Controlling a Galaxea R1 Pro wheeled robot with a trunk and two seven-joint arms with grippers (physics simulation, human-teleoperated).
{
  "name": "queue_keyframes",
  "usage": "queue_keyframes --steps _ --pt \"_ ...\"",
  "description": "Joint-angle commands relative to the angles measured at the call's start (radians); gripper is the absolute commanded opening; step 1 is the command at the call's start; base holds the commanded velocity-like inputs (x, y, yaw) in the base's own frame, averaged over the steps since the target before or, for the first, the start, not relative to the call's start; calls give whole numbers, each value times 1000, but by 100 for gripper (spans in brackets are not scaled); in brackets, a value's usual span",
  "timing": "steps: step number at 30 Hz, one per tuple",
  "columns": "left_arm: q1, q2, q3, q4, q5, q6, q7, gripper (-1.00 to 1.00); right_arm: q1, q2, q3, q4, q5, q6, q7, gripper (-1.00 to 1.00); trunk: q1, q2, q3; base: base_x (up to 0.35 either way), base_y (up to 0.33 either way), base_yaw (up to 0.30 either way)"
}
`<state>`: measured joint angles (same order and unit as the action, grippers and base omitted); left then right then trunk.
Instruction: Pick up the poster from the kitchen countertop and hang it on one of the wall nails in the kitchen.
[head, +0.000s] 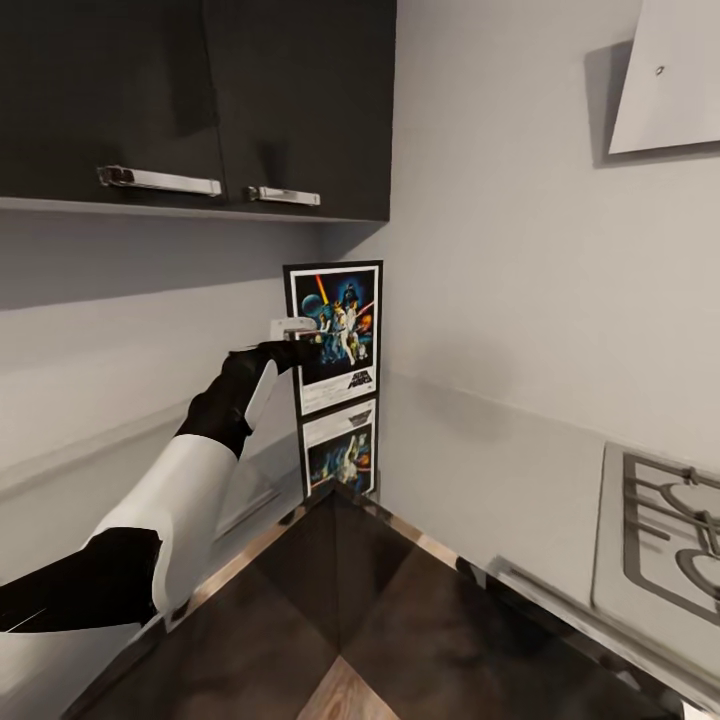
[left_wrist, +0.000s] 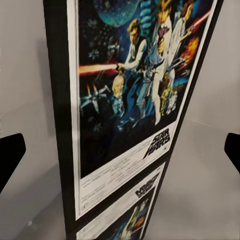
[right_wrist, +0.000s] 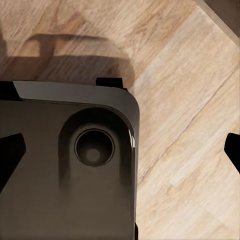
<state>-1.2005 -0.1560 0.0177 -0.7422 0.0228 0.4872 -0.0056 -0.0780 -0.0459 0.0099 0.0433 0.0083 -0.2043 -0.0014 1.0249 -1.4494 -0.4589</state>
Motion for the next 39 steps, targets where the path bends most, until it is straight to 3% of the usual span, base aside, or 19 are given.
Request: queue_keyframes --steps 1,39 --pt "-1 1 2 -1 2 5 -1 100 -2 0 1 4 1 -7 0 100 0 -1 -1 28 0 -1" --pt "-1 9 2 -23 2 10 -1 100 -2 -1 1 3 1 -7 0 100 0 -1 -1 76 0 0"
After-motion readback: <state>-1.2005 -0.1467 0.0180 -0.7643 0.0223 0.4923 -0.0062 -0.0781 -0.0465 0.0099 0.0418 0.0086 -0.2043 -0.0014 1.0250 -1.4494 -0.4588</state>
